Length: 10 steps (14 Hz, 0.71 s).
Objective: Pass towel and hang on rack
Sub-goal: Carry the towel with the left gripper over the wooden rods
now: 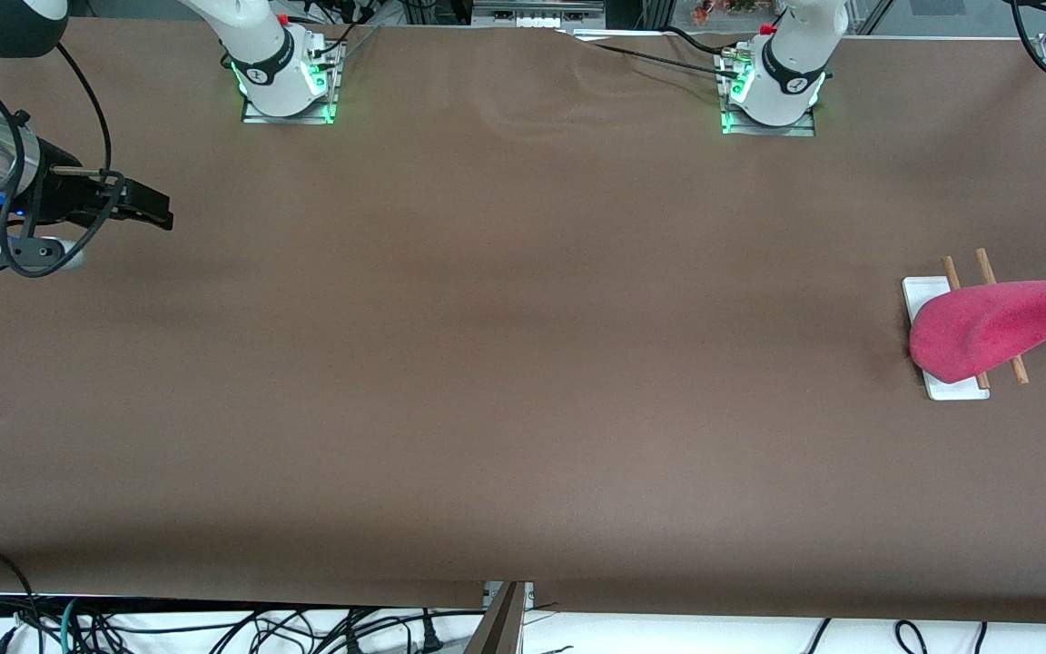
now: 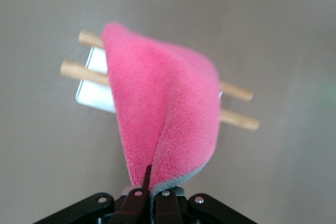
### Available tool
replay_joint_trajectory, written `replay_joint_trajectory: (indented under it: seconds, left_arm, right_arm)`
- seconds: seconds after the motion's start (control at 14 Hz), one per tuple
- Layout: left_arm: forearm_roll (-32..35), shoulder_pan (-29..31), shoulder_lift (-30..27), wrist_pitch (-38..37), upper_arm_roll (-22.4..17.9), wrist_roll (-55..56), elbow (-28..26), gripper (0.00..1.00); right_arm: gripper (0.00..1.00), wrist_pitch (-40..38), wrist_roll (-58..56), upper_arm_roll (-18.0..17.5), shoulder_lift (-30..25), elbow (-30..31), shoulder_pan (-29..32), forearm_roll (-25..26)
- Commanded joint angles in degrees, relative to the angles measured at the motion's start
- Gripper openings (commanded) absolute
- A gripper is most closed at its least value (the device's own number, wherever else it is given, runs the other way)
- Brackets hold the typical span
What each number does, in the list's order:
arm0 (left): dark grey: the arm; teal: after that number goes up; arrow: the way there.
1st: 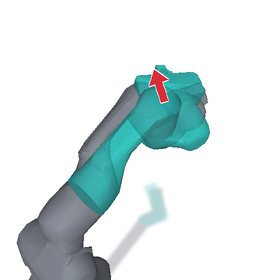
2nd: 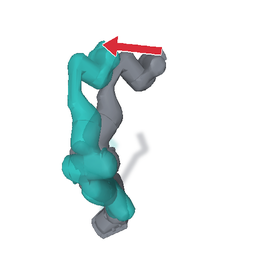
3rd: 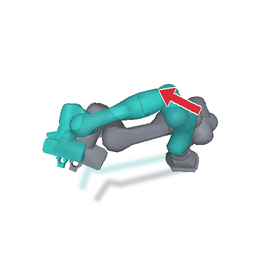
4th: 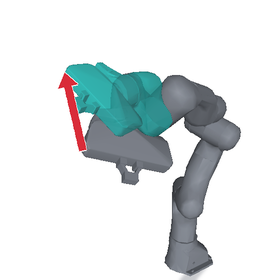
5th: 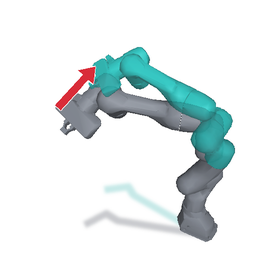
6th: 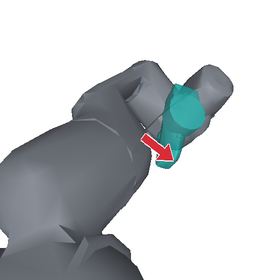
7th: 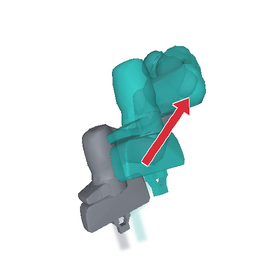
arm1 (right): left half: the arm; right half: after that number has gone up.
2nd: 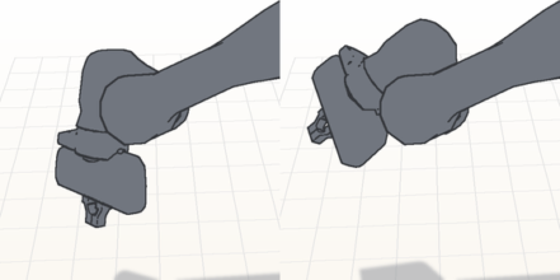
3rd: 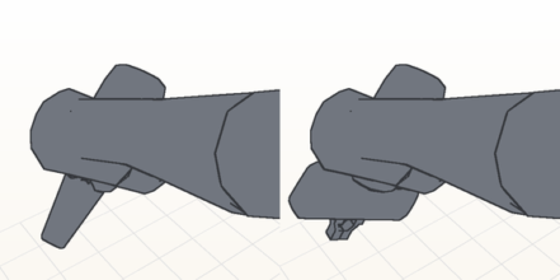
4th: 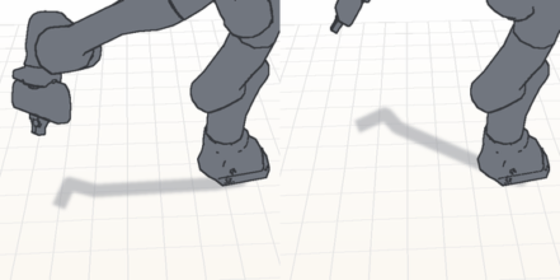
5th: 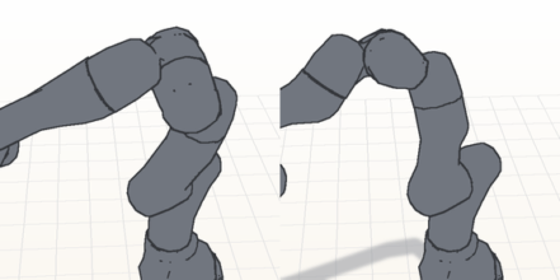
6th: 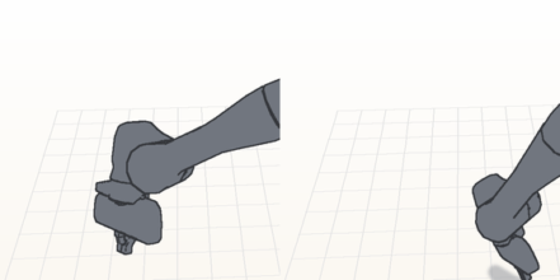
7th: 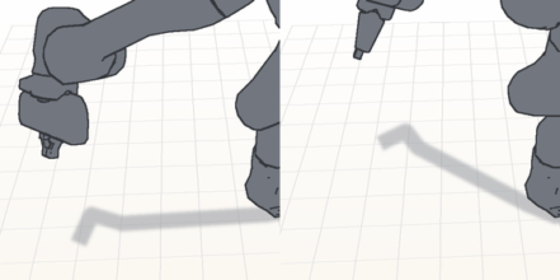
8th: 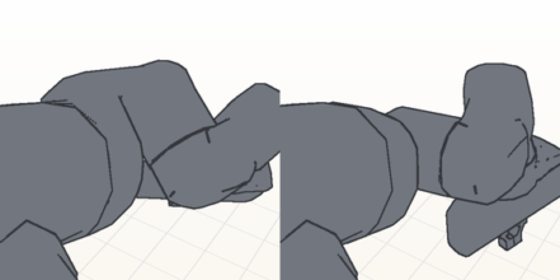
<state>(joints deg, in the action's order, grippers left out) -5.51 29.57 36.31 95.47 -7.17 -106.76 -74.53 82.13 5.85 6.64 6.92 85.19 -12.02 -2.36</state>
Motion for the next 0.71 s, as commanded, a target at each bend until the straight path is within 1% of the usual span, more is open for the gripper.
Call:
replay_joint_trajectory:
  seconds: [0.0,0.43,0.5,0.57,0.64]
  left_arm:
    - [1.3,1.6,3.7,1.8,0.4,-3.2,2.0,0.0]
    - [1.2,2.4,5.8,4.0,0.3,-3.2,1.5,0.0]
    - [1.1,2.5,6.7,4.7,0.4,-3.2,1.5,0.14]
    - [1.0,2.7,7.0,5.9,0.4,-3.2,1.4,0.51]
    - [0.7,2.8,7.5,6.7,0.4,-3.3,1.5,1.0]
  right_arm:
    - [1.0,0.0,0.0,-0.4,-0.5,0.2,-0.5,0.5]
    - [1.0,0.2,-0.1,-0.4,0.2,-1.6,-0.4,0.3]
    - [1.0,0.2,0.0,-0.3,0.4,-1.7,-0.2,0.4]
    - [1.0,0.4,0.0,-0.3,0.5,-1.7,-0.1,0.3]
    - [1.0,0.4,0.3,-0.3,0.5,-1.7,-0.1,0.3]
